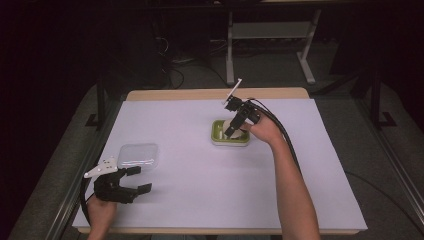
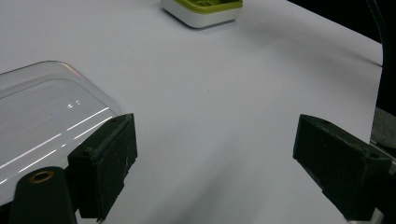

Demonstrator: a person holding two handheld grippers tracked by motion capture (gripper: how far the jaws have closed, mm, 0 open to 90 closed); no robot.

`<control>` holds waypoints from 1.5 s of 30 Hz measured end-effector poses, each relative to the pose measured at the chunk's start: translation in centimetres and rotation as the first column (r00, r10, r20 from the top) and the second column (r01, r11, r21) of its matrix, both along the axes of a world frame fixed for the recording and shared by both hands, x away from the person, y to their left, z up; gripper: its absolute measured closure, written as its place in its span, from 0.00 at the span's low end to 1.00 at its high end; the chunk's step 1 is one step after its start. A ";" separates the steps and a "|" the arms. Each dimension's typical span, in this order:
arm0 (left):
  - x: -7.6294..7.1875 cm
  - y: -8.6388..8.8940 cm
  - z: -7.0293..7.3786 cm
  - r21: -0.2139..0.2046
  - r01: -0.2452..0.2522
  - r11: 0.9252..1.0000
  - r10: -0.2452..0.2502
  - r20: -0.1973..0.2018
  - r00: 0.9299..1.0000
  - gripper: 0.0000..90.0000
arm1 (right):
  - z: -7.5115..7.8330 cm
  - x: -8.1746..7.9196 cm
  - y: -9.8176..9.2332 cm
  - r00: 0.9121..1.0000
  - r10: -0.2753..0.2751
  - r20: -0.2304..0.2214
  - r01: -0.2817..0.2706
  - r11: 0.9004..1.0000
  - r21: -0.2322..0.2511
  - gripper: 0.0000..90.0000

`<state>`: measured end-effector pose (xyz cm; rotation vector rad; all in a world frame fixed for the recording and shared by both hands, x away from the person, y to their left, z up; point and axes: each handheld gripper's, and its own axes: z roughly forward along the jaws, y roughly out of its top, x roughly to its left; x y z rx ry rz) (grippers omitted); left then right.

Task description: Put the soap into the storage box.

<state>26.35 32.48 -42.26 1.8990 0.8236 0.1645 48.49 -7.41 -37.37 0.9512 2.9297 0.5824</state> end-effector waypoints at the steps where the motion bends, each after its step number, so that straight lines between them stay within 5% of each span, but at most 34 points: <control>1: 0.0 0.0 0.0 0.000 0.000 1.000 0.000 0.001 1.000 0.14 | 0.0 0.1 0.0 1.000 -0.010 -0.004 0.010 1.000 0.002 0.26; 45: -0.1 0.1 0.0 -0.003 -0.003 1.000 0.003 -0.001 1.000 0.14 | -1.6 1.1 0.3 0.998 -0.045 -0.033 0.045 0.999 -0.022 0.26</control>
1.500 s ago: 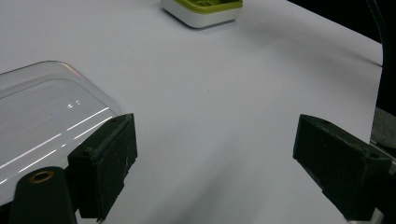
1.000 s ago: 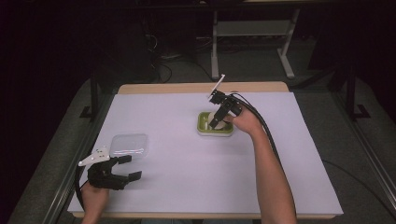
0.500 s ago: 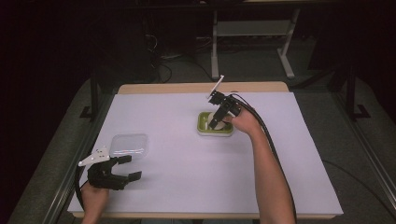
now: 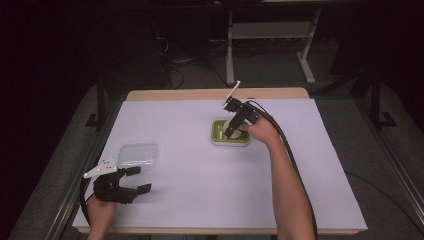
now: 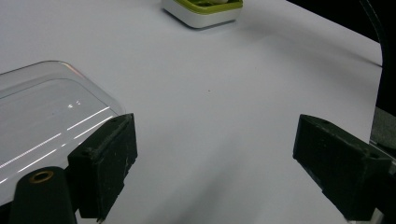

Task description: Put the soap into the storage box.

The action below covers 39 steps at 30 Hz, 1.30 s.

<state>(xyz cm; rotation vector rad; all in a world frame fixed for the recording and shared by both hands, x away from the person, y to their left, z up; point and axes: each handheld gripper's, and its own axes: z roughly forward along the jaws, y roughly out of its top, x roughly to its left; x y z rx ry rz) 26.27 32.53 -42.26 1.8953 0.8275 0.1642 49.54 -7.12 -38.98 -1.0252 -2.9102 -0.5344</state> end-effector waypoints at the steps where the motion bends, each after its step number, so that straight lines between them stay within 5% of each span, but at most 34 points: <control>1: 0.0 0.0 0.0 0.000 0.000 1.000 0.000 0.000 1.000 0.14 | 0.0 0.0 0.0 1.000 0.000 0.000 0.000 1.000 0.000 0.26; 39: 0.0 0.0 0.0 0.000 0.003 1.000 -0.003 0.002 1.000 0.14 | -1.1 0.5 0.4 0.999 -0.024 -0.028 0.023 1.000 -0.015 0.26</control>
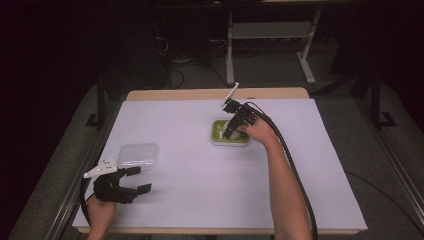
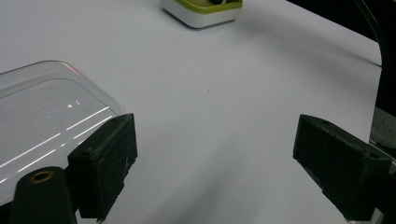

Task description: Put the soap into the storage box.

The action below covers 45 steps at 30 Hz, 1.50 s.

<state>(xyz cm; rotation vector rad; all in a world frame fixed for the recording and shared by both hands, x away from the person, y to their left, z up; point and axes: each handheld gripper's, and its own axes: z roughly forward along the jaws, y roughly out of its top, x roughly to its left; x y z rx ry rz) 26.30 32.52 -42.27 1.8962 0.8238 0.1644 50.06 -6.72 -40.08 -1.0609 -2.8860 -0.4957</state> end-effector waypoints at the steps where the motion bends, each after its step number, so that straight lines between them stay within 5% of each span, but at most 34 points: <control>1: 0.0 0.0 0.0 -0.001 0.000 1.000 0.000 0.000 1.000 0.14 | 0.0 0.0 0.0 1.000 -0.003 -0.001 0.003 1.000 0.000 0.26; 26: 0.0 -0.1 0.0 0.001 0.002 1.000 -0.002 0.002 1.000 0.14 | -0.1 0.0 0.0 1.000 -0.029 -0.009 0.029 1.000 -0.011 0.25; 30: 0.0 -0.1 0.1 0.004 0.006 1.000 -0.006 0.005 1.000 0.14 | 0.6 -0.1 -0.2 0.999 -0.046 0.015 0.045 0.998 0.034 0.26; 45: -0.1 -0.1 0.1 0.019 0.009 1.000 -0.010 0.011 1.000 0.14 | 2.8 -2.0 -1.6 0.999 -0.036 0.037 0.033 0.996 0.077 0.24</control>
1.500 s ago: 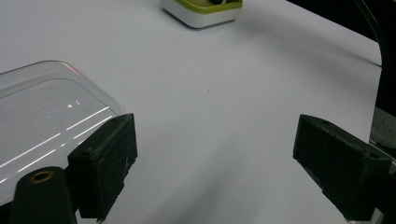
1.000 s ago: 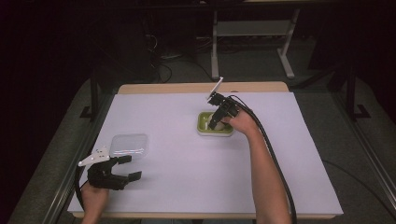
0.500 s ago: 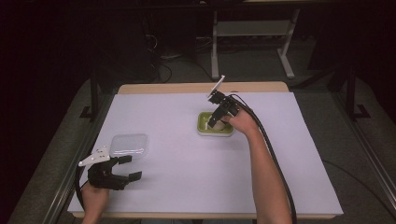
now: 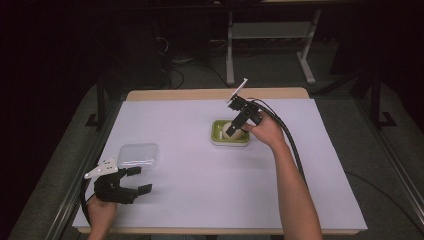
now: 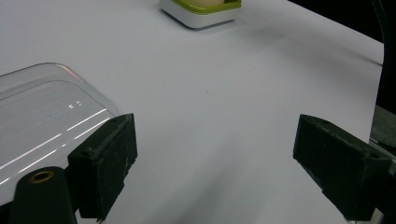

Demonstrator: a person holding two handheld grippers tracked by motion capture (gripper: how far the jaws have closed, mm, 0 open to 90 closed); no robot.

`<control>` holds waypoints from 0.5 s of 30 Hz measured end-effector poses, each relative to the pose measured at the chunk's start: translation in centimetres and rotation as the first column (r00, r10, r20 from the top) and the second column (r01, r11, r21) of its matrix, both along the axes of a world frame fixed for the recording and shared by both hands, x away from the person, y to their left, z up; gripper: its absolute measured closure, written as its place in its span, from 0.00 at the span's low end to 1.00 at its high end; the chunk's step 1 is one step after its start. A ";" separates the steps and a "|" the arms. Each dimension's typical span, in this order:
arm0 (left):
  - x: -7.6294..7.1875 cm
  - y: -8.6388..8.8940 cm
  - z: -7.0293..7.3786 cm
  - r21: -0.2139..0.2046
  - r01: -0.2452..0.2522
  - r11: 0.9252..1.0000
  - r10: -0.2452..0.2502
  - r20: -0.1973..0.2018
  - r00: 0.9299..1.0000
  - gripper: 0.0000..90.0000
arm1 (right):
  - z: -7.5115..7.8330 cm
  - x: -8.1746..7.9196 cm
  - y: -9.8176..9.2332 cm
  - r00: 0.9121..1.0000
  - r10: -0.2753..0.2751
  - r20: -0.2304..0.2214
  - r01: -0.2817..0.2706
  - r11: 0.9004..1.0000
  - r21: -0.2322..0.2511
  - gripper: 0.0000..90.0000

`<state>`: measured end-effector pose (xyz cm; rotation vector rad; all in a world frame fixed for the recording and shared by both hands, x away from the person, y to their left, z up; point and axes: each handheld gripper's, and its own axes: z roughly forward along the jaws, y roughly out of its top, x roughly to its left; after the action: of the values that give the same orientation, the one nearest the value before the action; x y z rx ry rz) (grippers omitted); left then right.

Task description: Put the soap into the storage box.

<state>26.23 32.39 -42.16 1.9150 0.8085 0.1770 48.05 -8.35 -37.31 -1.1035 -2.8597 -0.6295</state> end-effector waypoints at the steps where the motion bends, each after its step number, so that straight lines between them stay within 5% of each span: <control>1: 0.0 0.0 0.0 -0.001 -0.002 1.000 0.002 -0.001 1.000 0.14 | 0.0 0.0 0.0 1.000 0.000 0.000 0.000 1.000 0.000 0.24; 15: -0.1 -0.1 0.0 0.003 0.002 1.000 -0.002 -0.006 1.000 0.14 | 0.8 -2.7 -4.3 1.000 -0.024 0.013 0.023 0.996 0.086 0.25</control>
<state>26.14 32.25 -42.13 1.9199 0.8105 0.1710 45.32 -12.69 -36.51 -1.1268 -2.8056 -0.7563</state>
